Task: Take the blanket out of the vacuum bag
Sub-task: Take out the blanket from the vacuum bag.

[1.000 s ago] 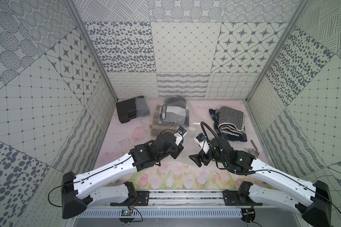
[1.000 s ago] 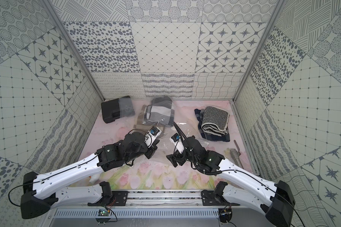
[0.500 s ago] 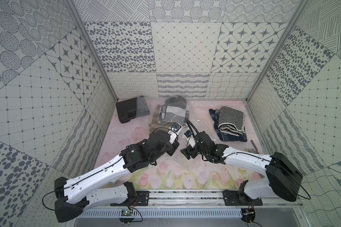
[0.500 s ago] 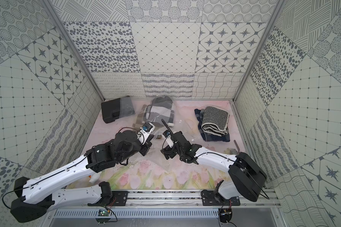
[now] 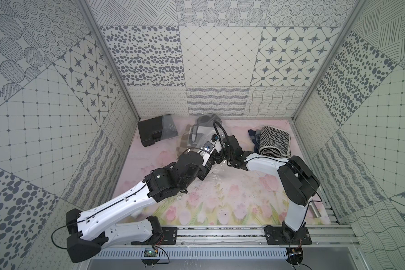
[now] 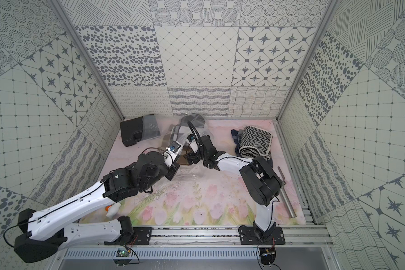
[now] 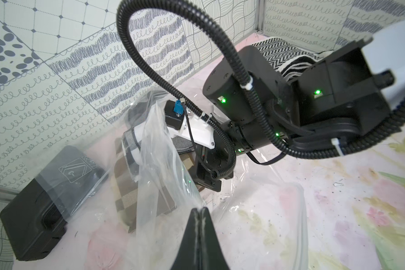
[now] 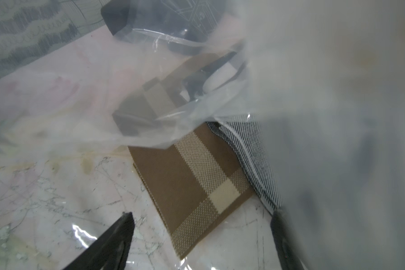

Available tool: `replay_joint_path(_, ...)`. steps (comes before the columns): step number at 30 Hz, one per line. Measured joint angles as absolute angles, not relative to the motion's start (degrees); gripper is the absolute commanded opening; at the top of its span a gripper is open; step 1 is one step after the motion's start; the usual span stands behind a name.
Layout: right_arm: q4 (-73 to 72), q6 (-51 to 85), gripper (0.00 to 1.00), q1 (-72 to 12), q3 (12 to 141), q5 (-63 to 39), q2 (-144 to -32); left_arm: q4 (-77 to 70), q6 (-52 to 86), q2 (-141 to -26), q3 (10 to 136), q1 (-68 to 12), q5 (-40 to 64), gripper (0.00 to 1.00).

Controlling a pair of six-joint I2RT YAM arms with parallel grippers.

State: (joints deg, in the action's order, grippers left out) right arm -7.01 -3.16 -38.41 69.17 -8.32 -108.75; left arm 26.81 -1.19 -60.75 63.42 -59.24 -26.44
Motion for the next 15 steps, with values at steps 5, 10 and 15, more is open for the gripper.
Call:
replay_joint_path(5,-4.7,-6.2,0.95,-38.0,78.1,-8.7,-115.3,24.1,-1.7,-62.9,62.9,-57.6,-28.1,0.0)
replay_joint_path(10,-0.8,-8.1,0.96,-37.2,86.1,-9.3,-120.9,21.0,-2.2,-65.4,62.9,-55.1,-28.9,0.0)
replay_joint_path(15,3.4,-9.5,0.96,-36.2,92.5,-10.1,-125.1,18.2,-3.1,-67.6,63.3,-52.3,-28.3,0.0)
